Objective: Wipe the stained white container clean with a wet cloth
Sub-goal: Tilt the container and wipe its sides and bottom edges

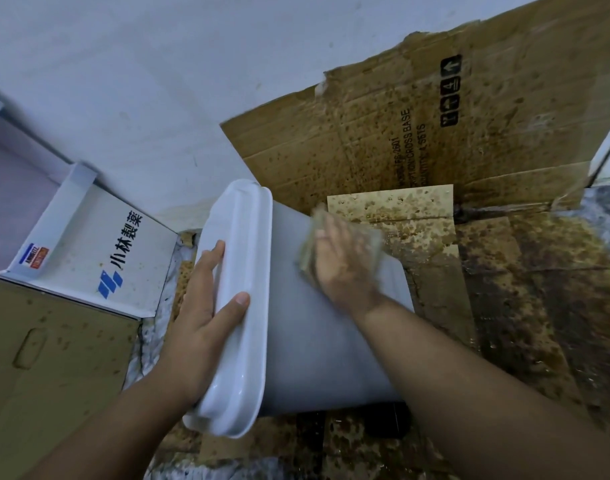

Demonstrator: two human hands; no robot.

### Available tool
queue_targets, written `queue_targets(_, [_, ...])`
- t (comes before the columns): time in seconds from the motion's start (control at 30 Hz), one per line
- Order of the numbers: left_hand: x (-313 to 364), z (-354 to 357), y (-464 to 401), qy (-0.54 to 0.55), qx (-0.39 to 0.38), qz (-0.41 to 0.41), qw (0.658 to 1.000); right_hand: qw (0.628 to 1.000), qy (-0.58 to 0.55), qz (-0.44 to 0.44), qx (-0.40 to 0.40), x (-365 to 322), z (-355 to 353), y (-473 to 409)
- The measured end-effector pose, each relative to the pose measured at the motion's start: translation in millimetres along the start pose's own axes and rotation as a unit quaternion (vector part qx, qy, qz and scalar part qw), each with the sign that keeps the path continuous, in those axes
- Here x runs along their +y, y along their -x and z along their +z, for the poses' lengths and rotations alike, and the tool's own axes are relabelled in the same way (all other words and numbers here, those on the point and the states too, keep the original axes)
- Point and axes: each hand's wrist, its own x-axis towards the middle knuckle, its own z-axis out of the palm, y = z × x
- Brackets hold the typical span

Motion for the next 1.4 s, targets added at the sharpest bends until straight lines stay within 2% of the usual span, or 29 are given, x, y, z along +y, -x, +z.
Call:
queue_targets(0.07, [0.5, 0.6, -0.4, -0.003, 0.000, 0.006, 1.000, 0.993, -0.025, -0.105, 0.038, -51.2, 2.9, -0.8])
queue_targets(0.13, [2.2, 1.4, -0.8, -0.007, -0.003, 0.011, 1.000, 0.984, -0.110, -0.135, 0.031, -72.8, -5.6, -4.9])
queue_targets(0.17, [2.9, 1.7, -0.6, -0.008, -0.003, 0.011, 1.000, 0.981, -0.136, -0.139, 0.014, -62.7, -7.2, -11.6])
queue_targets(0.23, [2.9, 1.1, 0.2, -0.006, -0.003, 0.010, 1.000, 0.981, -0.111, -0.156, -0.015, -24.4, -12.4, -22.0])
queue_targets(0.3, [2.3, -0.3, 0.8, -0.004, -0.005, 0.000, 1.000, 0.987, -0.101, -0.120, -0.043, 22.5, -8.5, -29.2])
queue_targets(0.43, [2.5, -1.3, 1.8, 0.002, -0.006, -0.003, 1.000, 0.998, -0.062, 0.020, 0.000, 112.4, -5.5, -8.4])
queue_targets(0.53, [3.8, 2.2, 1.4, -0.004, -0.003, 0.010, 1.000, 0.997, -0.017, 0.078, 0.012, 132.0, 0.9, 14.1])
queue_targets(0.6, [4.2, 2.8, 0.3, -0.007, -0.002, 0.013, 1.000, 0.997, 0.001, 0.060, 0.042, 121.2, 10.8, 26.8])
queue_targets(0.7, [5.0, 1.8, 0.3, -0.003, -0.004, 0.011, 1.000, 0.999, 0.024, 0.017, -0.019, 60.7, 12.0, 34.8])
queue_targets(0.83, [8.4, 6.1, -0.7, -0.021, 0.000, 0.020, 1.000, 0.988, -0.025, -0.144, 0.044, -39.9, 1.0, 24.4])
queue_targets(0.93, [8.4, 7.4, -1.5, -0.027, 0.003, 0.019, 0.999, 0.981, -0.074, -0.180, 0.017, -27.4, -12.4, 4.6])
queue_targets(1.0, [8.7, 6.3, -1.7, -0.024, 0.004, 0.012, 1.000, 0.988, -0.056, -0.145, 0.006, 20.6, -11.3, -6.3])
queue_targets(1.1, [10.1, 6.1, -0.7, -0.023, 0.005, 0.009, 1.000, 0.998, -0.060, -0.035, -0.003, 87.5, -11.5, 2.9])
queue_targets(1.17, [13.4, 8.7, -0.9, -0.040, 0.010, 0.017, 0.999, 0.998, -0.062, -0.013, 0.005, 114.1, -10.1, 22.1])
queue_targets(1.3, [20.7, 13.5, -1.1, -0.063, 0.021, 0.029, 0.997, 0.998, -0.042, 0.040, -0.003, 130.7, 2.4, 50.6])
queue_targets(1.4, [20.1, 10.8, -0.9, -0.061, 0.025, 0.022, 0.998, 0.999, 0.016, 0.045, -0.024, 103.8, -0.2, 69.2])
